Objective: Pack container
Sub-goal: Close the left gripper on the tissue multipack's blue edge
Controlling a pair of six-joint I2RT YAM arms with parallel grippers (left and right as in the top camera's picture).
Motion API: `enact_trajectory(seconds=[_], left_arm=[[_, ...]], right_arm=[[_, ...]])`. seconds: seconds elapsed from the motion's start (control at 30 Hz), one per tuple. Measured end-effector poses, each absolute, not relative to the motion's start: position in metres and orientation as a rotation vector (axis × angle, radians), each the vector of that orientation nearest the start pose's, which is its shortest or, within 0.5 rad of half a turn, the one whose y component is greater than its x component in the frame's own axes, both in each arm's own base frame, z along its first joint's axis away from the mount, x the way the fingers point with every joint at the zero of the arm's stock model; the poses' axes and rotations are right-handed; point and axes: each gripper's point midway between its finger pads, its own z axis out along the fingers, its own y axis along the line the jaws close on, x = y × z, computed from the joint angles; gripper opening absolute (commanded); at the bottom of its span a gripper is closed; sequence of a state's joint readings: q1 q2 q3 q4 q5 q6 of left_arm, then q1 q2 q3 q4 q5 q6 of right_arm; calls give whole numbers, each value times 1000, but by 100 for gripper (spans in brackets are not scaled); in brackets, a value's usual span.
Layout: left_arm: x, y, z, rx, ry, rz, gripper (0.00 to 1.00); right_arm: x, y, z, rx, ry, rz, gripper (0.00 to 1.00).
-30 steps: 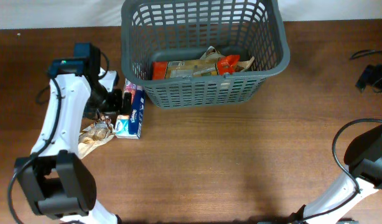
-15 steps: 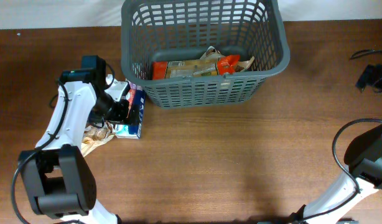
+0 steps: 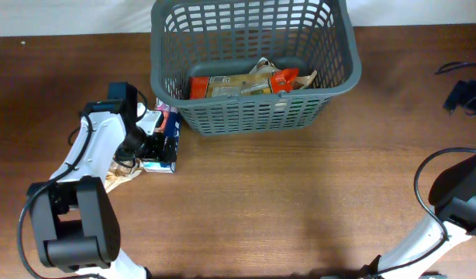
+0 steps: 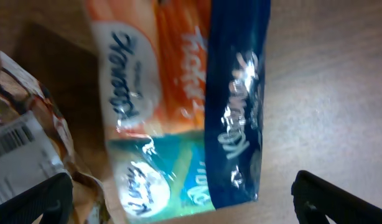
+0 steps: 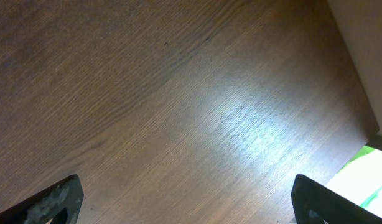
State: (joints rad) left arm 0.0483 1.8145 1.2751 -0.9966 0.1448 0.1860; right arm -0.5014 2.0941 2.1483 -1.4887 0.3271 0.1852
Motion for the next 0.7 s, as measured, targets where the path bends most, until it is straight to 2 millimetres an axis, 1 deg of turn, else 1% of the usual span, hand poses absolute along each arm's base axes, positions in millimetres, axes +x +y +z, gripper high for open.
enact_trajectory(seconds=[0.1,0.27,0.33,0.5,0.7], left_arm=[[338,-15,51,234,3059,-204,99],[342,-35,52,313,3035,-197,99],[343,-40,51,301,3037,-180,99],[347,-37,51,227,3032,-143,99],[347,-32,51,193,3036,-100,99]], right_arm=[[346,-253,181,1046,2828,-524,99],[347,-253,181,1046,2828,-524,99],[346,-253,181,1046,2828,-524,99],[347,-253,181,1046,2828,-524,99],[347,-253,181,1046,2828,-524,99]])
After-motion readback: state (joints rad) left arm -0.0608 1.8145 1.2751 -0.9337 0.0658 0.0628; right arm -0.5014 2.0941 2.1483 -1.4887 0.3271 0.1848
